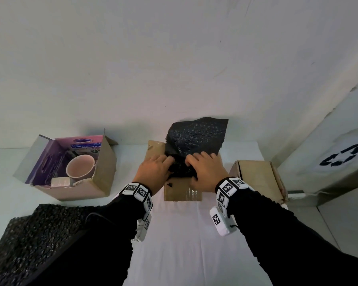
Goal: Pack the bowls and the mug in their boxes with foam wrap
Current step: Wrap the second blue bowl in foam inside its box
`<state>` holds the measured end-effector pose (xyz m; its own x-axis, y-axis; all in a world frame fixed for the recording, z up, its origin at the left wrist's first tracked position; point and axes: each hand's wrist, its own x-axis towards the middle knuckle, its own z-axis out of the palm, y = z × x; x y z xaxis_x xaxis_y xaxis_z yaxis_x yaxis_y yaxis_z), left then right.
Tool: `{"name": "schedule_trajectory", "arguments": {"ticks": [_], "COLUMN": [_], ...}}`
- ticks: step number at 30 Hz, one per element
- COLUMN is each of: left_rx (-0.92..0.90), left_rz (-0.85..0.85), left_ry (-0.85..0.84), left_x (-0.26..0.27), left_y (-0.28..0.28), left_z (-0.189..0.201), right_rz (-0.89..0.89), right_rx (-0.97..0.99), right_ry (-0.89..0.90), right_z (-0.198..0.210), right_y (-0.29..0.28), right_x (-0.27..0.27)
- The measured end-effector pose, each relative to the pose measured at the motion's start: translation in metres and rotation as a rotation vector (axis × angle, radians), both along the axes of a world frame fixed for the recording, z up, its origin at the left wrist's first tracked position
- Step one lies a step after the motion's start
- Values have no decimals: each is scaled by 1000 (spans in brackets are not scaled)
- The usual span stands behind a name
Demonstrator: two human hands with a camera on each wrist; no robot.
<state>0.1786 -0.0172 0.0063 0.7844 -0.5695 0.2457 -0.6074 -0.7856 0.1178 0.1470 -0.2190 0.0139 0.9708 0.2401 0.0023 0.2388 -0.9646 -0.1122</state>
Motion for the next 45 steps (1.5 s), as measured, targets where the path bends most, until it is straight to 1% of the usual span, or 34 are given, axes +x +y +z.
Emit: {"name": "schedule_trajectory", "arguments": {"ticks": [1, 3, 5, 7, 9, 11, 13, 14, 16, 18, 21, 24, 26, 28, 30, 32, 34, 36, 38, 40, 42, 45], "left_rx": [-1, 29, 68, 108, 145, 173, 245, 300, 346, 350, 330, 301, 283, 319, 366, 388, 381, 429, 451, 474, 480, 483], "left_rz": [-7, -43, -64, -71, -92, -117, -158, -162, -157, -133, -121, -159, -209, -252, -248, -237, -240, -243, -221, -212, -230, -234], "left_ry": [5, -8, -13, -43, -23, 3, -7, -7, -48, -60, -73, -83, -49, 44, 134, 177, 171, 136, 66, -26, -95, -131], "left_x": [-1, -1, 2, 3, 3, -1, -3, -4, -3, -3, -7, -14, -18, -20, -22, -27, -34, -39, -41, -45, -47, -50], "left_y": [-1, 0, 1, 3, 4, 6, 10, 11, 12, 9, 6, 10, 15, 20, 24, 29, 33, 35, 36, 35, 35, 34], "left_z": [-2, -3, -6, -7, -11, -11, -12, -12, -13, -14, -14, -13, -12, -6, -2, -1, 0, -1, -3, -5, -8, -8], "right_rz": [-2, -15, -7, 15, 59, 95, 118, 124, 105, 81, 129, 143, 120, 89, 44, 33, 40, 21, -13, -7, 52, 131], "right_rx": [20, 49, 20, -23, -28, -8, -48, -73, -119, -179, -243, -177, -101, -47, -36, -23, -7, -15, -43, -77, -114, -111], "right_ry": [14, -22, -88, -112, -76, -1, 57, 63, 44, 24, 90, 129, 191, 273, 360, 402, 356, 262, 188, 138, 87, 0], "right_z": [0, -2, -2, -2, -4, -7, -12, -14, -15, -12, -5, 2, 5, 7, 5, 3, 3, -1, -6, -5, -2, -2], "right_y": [0, -3, -6, -5, -3, -1, -1, -2, -2, 0, 2, -1, -3, 0, 4, 8, 12, 15, 18, 20, 19, 14], "right_x": [1, 5, 8, 6, 0, -7, -12, -13, -13, -12, -13, -15, -18, -20, -22, -24, -27, -30, -37, -48, -60, -71]}}
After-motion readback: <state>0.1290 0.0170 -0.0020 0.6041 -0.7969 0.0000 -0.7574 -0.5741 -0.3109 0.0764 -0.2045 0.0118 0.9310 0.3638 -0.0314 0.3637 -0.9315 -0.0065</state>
